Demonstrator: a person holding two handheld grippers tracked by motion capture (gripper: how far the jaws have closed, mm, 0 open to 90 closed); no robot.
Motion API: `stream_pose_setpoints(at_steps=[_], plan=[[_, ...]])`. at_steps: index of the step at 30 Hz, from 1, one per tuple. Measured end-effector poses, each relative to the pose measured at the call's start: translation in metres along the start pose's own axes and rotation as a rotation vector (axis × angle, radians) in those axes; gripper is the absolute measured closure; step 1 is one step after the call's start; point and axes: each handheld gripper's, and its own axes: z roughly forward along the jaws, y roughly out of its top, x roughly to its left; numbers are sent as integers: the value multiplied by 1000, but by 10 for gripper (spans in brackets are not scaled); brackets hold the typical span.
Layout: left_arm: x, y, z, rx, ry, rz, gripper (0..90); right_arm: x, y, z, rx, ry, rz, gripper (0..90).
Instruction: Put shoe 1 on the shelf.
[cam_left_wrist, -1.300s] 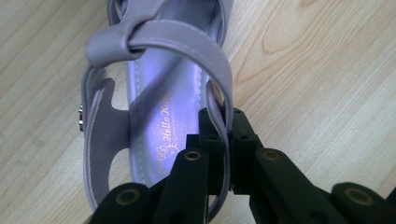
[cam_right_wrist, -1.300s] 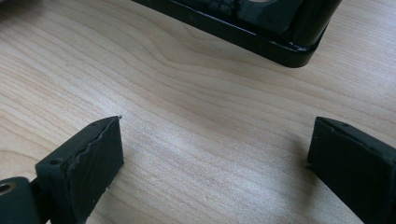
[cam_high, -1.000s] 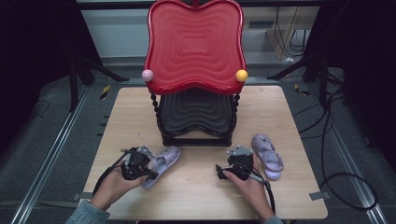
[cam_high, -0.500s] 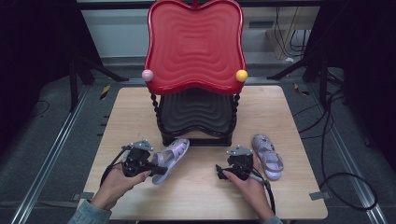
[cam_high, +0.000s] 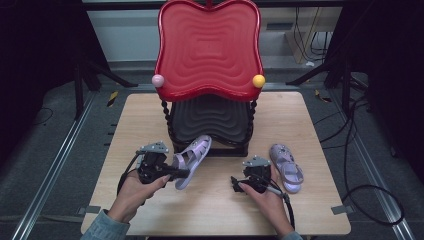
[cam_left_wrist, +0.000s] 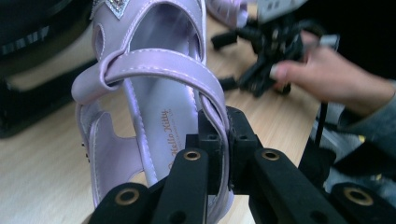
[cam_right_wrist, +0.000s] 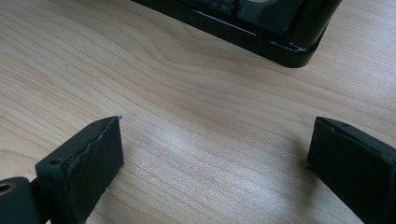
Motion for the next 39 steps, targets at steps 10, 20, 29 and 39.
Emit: stream_pose_setpoints(at_steps=[10,20,29,39], plan=[[-8,30,15,-158,83,-12,864,0,0,0,-1,0,-3,38],[-8,60,41,-285,185,-34,864,0,0,0,-3,-1,-6,38],[-5,72,50,-381,263,-38,864,-1,0,0,-3,0,-7,38],[9,77,51,-458,334,-53,864,0,0,0,-2,-1,-6,38]])
